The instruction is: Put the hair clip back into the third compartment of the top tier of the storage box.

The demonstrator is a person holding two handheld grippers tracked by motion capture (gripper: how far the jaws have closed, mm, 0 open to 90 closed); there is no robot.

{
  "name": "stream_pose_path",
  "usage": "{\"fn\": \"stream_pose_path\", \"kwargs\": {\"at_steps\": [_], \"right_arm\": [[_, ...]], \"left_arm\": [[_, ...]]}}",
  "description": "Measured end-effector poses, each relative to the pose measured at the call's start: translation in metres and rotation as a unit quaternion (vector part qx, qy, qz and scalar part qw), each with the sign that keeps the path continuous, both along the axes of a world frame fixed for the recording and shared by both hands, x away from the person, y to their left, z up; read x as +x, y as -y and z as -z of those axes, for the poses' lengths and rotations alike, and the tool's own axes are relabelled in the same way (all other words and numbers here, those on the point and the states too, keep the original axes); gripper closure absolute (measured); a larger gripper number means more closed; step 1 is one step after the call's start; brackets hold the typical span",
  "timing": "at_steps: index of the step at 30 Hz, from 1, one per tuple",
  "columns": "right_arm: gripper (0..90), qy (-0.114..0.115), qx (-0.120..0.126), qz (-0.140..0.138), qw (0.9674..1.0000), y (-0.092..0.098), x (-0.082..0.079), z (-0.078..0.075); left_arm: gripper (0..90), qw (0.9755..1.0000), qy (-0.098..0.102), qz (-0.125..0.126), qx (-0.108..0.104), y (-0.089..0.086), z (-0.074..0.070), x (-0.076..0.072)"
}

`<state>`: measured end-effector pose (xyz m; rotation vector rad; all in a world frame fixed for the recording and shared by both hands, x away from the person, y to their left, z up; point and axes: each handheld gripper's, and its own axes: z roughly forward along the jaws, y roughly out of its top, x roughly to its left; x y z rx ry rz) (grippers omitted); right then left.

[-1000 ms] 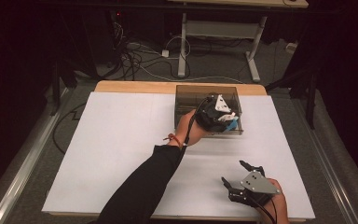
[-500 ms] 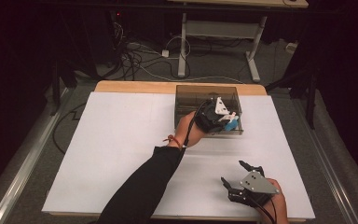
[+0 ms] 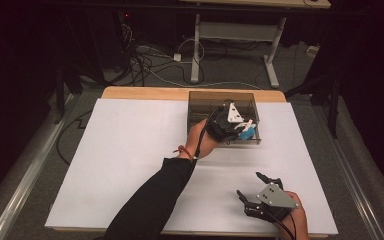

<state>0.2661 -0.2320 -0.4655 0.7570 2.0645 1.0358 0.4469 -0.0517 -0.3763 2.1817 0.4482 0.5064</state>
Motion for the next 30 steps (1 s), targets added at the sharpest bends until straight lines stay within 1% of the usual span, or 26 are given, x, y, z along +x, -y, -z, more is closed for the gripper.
{"fn": "stream_pose_path", "kwargs": {"at_steps": [2, 5, 6, 7, 10, 11, 12, 13, 14, 16, 17, 18, 21, 22, 30], "right_arm": [[19.7, 0.001, 0.001, 0.000, 1.0000, 0.000, 0.000, 0.000], [19.7, 0.002, -0.001, -0.001, 1.0000, 0.000, 0.000, 0.000], [19.7, 0.002, -0.001, -0.001, 1.0000, 0.000, 0.000, 0.000], [19.7, 0.002, -0.001, -0.001, 1.0000, 0.000, 0.000, 0.000], [19.7, 0.002, -0.002, 0.000, 1.0000, -0.001, 0.000, 0.000], [19.7, 0.002, -0.002, 0.000, 1.0000, -0.001, 0.000, 0.000], [19.7, 0.002, -0.002, -0.001, 1.0000, -0.001, 0.000, 0.000], [19.7, 0.002, -0.002, -0.001, 1.0000, -0.002, 0.000, 0.000], [19.7, 0.001, -0.002, -0.001, 1.0000, -0.002, 0.000, 0.000], [19.7, 0.001, -0.003, -0.001, 1.0000, -0.002, 0.000, 0.000], [19.7, 0.000, -0.002, -0.001, 1.0000, -0.002, 0.000, 0.000], [19.7, 0.000, -0.002, -0.001, 1.0000, -0.002, 0.000, 0.000], [19.7, 0.000, -0.003, -0.001, 1.0000, -0.002, 0.000, 0.000], [19.7, -0.001, -0.003, -0.001, 1.0000, -0.003, 0.000, 0.000], [19.7, -0.001, -0.003, 0.000, 1.0000, -0.004, -0.001, 0.000]], "left_arm": [[61.0, 1.0000, 0.003, -0.002, -0.003, -0.004, -0.003, -0.001], [61.0, 0.9999, 0.014, -0.002, -0.003, -0.011, -0.007, -0.004], [61.0, 0.9999, 0.014, -0.002, -0.003, -0.011, -0.007, -0.004], [61.0, 0.9998, 0.017, -0.003, -0.006, -0.016, -0.009, -0.006], [61.0, 0.9997, 0.022, -0.005, -0.008, -0.023, -0.011, -0.009], [61.0, 0.9997, 0.022, -0.005, -0.008, -0.023, -0.011, -0.009], [61.0, 0.9997, 0.022, -0.006, -0.012, -0.026, -0.011, -0.009], [61.0, 0.9988, 0.021, -0.015, -0.042, -0.027, -0.008, -0.011], [60.9, 0.9985, 0.019, -0.016, -0.048, -0.029, -0.008, -0.012], [60.9, 0.9982, 0.023, -0.016, -0.054, -0.033, -0.007, -0.014], [60.9, 0.9982, 0.023, -0.016, -0.054, -0.033, -0.007, -0.014], [60.9, 0.9994, 0.030, -0.004, -0.016, -0.042, -0.011, -0.015], [59.5, 0.9992, 0.036, -0.005, -0.017, -0.046, -0.011, -0.017], [59.5, 0.9989, 0.043, -0.007, -0.019, -0.050, -0.011, -0.020], [59.3, 0.9985, 0.053, -0.006, -0.015, -0.062, -0.010, -0.027]]}}
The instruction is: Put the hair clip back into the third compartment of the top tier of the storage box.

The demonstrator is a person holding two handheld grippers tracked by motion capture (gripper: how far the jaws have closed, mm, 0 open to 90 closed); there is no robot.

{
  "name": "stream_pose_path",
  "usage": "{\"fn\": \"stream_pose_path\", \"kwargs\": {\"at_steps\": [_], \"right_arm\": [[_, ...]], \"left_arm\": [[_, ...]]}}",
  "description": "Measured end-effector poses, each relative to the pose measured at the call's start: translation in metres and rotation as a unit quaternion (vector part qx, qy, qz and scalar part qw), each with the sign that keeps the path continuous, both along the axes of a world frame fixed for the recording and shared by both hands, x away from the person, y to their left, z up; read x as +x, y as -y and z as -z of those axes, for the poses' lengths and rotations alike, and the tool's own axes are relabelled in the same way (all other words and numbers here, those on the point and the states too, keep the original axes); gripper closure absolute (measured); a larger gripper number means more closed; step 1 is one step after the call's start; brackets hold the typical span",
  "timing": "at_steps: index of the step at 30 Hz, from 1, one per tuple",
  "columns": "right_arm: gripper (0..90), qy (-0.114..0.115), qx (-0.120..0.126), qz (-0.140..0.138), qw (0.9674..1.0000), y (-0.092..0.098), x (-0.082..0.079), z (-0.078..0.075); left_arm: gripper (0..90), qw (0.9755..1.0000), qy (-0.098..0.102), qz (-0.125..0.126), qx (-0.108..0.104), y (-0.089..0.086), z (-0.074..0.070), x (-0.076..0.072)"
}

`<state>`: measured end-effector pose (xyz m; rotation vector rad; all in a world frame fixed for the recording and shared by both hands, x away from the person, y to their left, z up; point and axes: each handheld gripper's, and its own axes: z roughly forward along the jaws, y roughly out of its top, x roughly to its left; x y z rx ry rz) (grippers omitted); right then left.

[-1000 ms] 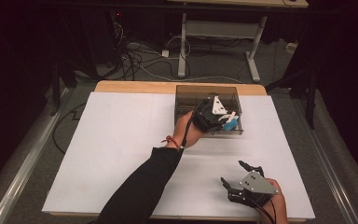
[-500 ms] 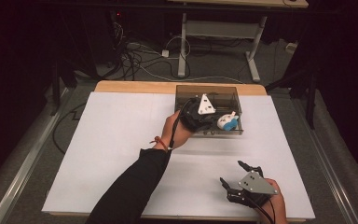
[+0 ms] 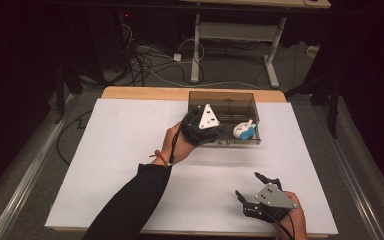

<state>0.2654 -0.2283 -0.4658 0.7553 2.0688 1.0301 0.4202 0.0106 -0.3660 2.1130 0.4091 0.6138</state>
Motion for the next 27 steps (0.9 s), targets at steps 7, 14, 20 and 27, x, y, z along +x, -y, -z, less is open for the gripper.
{"fn": "stream_pose_path", "kwargs": {"at_steps": [7, 14, 20, 27], "right_arm": [[19.7, 0.001, 0.000, -0.001, 1.0000, -0.001, 0.000, 0.000], [19.7, 0.002, -0.001, -0.002, 1.0000, 0.000, 0.000, 0.000], [19.7, 0.001, -0.002, -0.002, 1.0000, -0.001, 0.000, 0.000], [19.7, 0.001, -0.004, -0.003, 1.0000, -0.001, 0.000, 0.001]], "left_arm": [[57.2, 0.9999, 0.008, -0.001, -0.006, -0.006, 0.000, -0.004], [50.2, 0.9998, 0.014, -0.011, -0.007, -0.008, 0.001, -0.006], [36.2, 0.9994, 0.025, -0.020, -0.009, -0.011, 0.004, -0.009], [27.8, 0.9995, 0.027, -0.009, -0.012, -0.014, 0.008, -0.012]]}}
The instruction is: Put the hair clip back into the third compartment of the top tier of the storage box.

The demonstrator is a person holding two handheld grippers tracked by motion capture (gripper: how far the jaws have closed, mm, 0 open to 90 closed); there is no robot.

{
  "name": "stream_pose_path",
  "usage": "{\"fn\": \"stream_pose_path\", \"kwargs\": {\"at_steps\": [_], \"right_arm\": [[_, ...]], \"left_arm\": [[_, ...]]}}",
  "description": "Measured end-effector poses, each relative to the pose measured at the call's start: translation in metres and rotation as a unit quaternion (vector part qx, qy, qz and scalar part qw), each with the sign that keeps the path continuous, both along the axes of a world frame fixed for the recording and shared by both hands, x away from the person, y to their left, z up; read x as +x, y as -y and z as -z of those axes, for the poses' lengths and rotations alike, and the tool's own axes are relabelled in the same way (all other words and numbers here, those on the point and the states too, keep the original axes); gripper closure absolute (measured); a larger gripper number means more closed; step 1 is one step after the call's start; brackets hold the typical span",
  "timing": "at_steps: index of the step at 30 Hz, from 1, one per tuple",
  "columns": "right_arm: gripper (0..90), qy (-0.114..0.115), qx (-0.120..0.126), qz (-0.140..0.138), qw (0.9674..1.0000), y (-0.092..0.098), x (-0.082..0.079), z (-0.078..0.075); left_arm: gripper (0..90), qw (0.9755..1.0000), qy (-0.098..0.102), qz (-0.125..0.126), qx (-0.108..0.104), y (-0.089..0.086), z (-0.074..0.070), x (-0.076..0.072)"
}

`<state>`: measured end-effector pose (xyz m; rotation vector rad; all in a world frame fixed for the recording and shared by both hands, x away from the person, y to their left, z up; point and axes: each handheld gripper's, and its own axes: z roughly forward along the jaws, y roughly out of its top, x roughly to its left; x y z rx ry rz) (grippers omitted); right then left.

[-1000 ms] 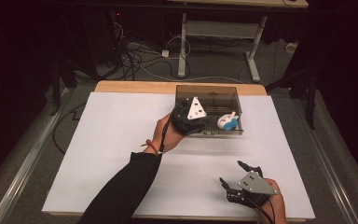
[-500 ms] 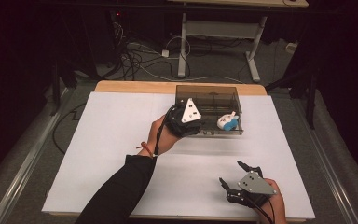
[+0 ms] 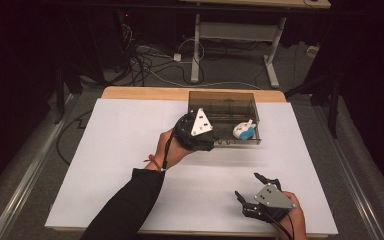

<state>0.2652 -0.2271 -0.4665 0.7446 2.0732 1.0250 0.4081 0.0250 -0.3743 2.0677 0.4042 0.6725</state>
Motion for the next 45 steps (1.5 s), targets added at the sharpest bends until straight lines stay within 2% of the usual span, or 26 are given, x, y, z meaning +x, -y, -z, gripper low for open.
{"fn": "stream_pose_path", "kwargs": {"at_steps": [1, 2, 3, 5, 7, 8, 9, 16, 18, 20, 23, 24, 32, 33, 34, 39, 45], "right_arm": [[19.7, 0.000, 0.000, 0.000, 1.0000, 0.000, 0.000, 0.000], [19.7, 0.000, 0.000, 0.000, 1.0000, 0.000, 0.000, 0.000], [19.7, 0.000, 0.000, 0.000, 1.0000, 0.000, 0.000, 0.000], [19.7, 0.000, 0.000, 0.000, 1.0000, 0.000, 0.000, 0.000], [19.7, 0.002, 0.001, 0.000, 1.0000, 0.000, 0.000, 0.000], [19.7, 0.002, 0.000, 0.000, 1.0000, 0.000, 0.000, 0.000], [19.7, 0.002, 0.000, 0.000, 1.0000, 0.000, 0.000, 0.000], [19.7, 0.004, -0.001, -0.001, 1.0000, -0.001, -0.001, 0.000], [19.7, 0.005, 0.000, -0.001, 1.0000, -0.001, -0.001, 0.000], [19.7, 0.004, 0.000, -0.001, 1.0000, -0.001, -0.001, -0.001], [19.7, 0.006, 0.000, -0.001, 1.0000, -0.001, -0.001, -0.001], [19.7, 0.006, 0.001, -0.001, 1.0000, -0.001, -0.001, -0.001], [19.7, 0.007, 0.000, -0.001, 1.0000, -0.001, -0.002, -0.001], [19.7, 0.007, 0.000, -0.001, 1.0000, -0.001, -0.002, -0.001], [19.7, 0.007, 0.001, -0.001, 1.0000, -0.001, -0.002, -0.001], [19.7, 0.006, 0.001, -0.001, 1.0000, -0.002, -0.002, -0.001], [19.7, 0.010, 0.001, -0.003, 0.9999, -0.003, -0.003, -0.002]], "left_arm": [[26.3, 1.0000, -0.003, 0.002, 0.000, 0.000, 0.001, 0.000], [21.2, 1.0000, -0.006, 0.002, 0.002, 0.000, 0.001, -0.001], [20.0, 1.0000, -0.002, 0.005, 0.003, -0.001, 0.002, -0.001], [20.1, 1.0000, 0.004, 0.007, 0.003, -0.002, 0.002, -0.003], [19.8, 0.9999, -0.002, 0.008, 0.012, -0.003, 0.004, -0.005], [19.7, 0.9997, 0.004, 0.006, 0.025, -0.003, 0.006, -0.006], [19.7, 0.9997, 0.004, 0.006, 0.025, -0.003, 0.006, -0.006], [16.8, 0.9999, 0.012, 0.004, 0.008, -0.006, 0.010, -0.014], [16.8, 0.9998, 0.018, 0.004, -0.007, -0.006, 0.011, -0.018], [16.9, 0.9998, 0.020, 0.004, -0.008, -0.006, 0.011, -0.019], [16.9, 0.9993, 0.022, 0.003, -0.030, -0.005, 0.013, -0.023], [16.9, 0.9994, 0.030, 0.010, 0.016, -0.011, 0.010, -0.023], [17.0, 0.9992, 0.038, 0.012, 0.011, -0.018, 0.014, -0.032], [17.0, 0.9994, 0.028, 0.021, 0.005, -0.018, 0.015, -0.033], [17.0, 0.9994, 0.029, 0.021, 0.004, -0.019, 0.015, -0.034], [17.2, 0.9989, 0.045, 0.013, 0.006, -0.026, 0.017, -0.038], [16.9, 0.9988, 0.048, 0.008, 0.008, -0.035, 0.019, -0.044]]}}
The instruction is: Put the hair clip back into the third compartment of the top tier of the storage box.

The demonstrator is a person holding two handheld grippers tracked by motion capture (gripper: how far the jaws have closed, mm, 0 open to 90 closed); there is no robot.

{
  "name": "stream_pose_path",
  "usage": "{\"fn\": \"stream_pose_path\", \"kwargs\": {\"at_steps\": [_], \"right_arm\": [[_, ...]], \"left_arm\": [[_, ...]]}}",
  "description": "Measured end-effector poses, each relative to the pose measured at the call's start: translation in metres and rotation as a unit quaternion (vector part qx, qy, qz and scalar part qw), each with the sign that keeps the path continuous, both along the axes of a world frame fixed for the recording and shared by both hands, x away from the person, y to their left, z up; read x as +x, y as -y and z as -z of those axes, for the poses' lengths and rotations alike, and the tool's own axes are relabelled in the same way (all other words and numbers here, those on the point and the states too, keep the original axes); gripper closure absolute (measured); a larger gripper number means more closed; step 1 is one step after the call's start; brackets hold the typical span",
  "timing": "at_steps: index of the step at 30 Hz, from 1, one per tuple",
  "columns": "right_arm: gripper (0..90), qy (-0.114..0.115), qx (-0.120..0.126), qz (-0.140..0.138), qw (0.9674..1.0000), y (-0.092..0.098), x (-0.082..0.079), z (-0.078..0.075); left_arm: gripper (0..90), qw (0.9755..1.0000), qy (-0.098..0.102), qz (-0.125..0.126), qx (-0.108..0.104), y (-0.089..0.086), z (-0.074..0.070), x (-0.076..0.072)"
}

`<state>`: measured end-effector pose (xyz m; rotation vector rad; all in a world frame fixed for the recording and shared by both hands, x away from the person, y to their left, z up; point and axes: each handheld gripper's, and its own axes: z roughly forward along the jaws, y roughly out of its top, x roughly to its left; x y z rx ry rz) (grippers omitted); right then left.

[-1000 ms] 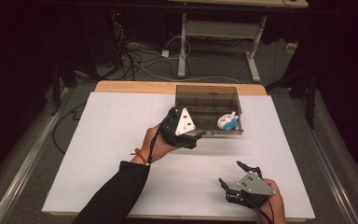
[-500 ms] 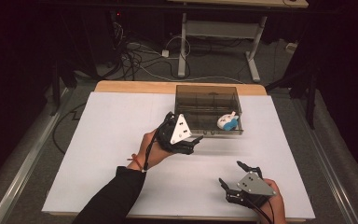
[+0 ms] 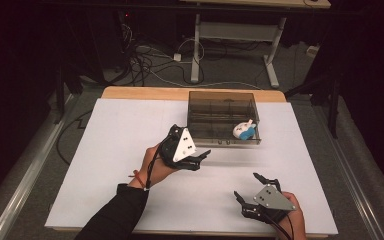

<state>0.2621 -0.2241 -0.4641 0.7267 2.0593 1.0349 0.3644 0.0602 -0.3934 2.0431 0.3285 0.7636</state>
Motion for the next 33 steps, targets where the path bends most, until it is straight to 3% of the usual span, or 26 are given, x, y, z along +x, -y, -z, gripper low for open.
{"fn": "stream_pose_path", "kwargs": {"at_steps": [25, 33], "right_arm": [[19.7, 0.003, -0.001, -0.001, 1.0000, -0.002, -0.001, 0.000], [19.7, 0.005, -0.002, -0.001, 1.0000, -0.002, -0.002, -0.001]], "left_arm": [[17.3, 0.9999, 0.012, 0.002, 0.002, -0.028, 0.011, -0.025], [17.4, 0.9996, 0.021, -0.001, 0.017, -0.033, 0.016, -0.035]]}}
